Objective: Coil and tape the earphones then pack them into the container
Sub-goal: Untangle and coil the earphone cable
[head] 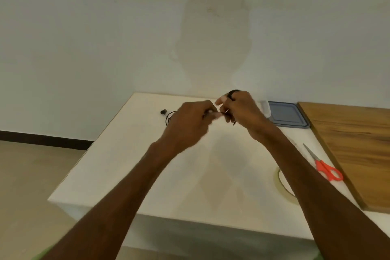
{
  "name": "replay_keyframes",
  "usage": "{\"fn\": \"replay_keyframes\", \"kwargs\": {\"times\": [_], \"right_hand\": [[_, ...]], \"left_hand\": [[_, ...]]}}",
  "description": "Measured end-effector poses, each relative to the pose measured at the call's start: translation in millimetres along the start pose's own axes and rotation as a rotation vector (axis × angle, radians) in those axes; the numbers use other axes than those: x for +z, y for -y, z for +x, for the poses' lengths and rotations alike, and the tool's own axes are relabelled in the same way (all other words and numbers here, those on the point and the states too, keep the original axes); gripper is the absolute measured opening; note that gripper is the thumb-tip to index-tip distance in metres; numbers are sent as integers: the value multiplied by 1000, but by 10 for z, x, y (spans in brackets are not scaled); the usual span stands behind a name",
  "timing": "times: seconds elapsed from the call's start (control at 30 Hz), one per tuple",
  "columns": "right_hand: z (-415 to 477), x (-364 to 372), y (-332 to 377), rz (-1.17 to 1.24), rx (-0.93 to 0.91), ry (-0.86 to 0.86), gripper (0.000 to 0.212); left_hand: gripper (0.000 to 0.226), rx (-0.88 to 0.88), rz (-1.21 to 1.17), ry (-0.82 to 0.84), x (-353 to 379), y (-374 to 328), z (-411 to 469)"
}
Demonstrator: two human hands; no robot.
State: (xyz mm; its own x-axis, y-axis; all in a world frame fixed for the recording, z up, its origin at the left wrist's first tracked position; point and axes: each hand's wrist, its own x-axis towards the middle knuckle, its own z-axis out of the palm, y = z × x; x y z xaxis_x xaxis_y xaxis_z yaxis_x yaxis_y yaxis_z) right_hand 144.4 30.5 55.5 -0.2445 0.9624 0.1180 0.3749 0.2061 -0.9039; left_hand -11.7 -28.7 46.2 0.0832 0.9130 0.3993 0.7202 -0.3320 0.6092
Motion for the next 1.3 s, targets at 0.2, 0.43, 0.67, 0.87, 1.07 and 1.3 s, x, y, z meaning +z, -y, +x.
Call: {"fn": "replay_keyframes", "kwargs": {"times": [0.2,0.43,0.67,0.87,1.07,1.3], "right_hand": [[-114,37,108,245,175,575,80],[-79,-151,238,936,128,713,49],[32,-188,202,1214,55,317,34],[28,-65,68,316,-53,-122,34],[-82,93,87,-112,10,188,70],[-66,-56,169,601,198,726,59]], "left_hand": [[17,-47,-182,-99,-194,66,50],[22,-187,-308,25,-155,90,38],[22,-70,-164,360,179,-40,-69],[15,70,-27,234,154,-57,-92],[15,83,2,-130,-8,54,26],[16,-21,-96,-129,-40,85,63]]}}
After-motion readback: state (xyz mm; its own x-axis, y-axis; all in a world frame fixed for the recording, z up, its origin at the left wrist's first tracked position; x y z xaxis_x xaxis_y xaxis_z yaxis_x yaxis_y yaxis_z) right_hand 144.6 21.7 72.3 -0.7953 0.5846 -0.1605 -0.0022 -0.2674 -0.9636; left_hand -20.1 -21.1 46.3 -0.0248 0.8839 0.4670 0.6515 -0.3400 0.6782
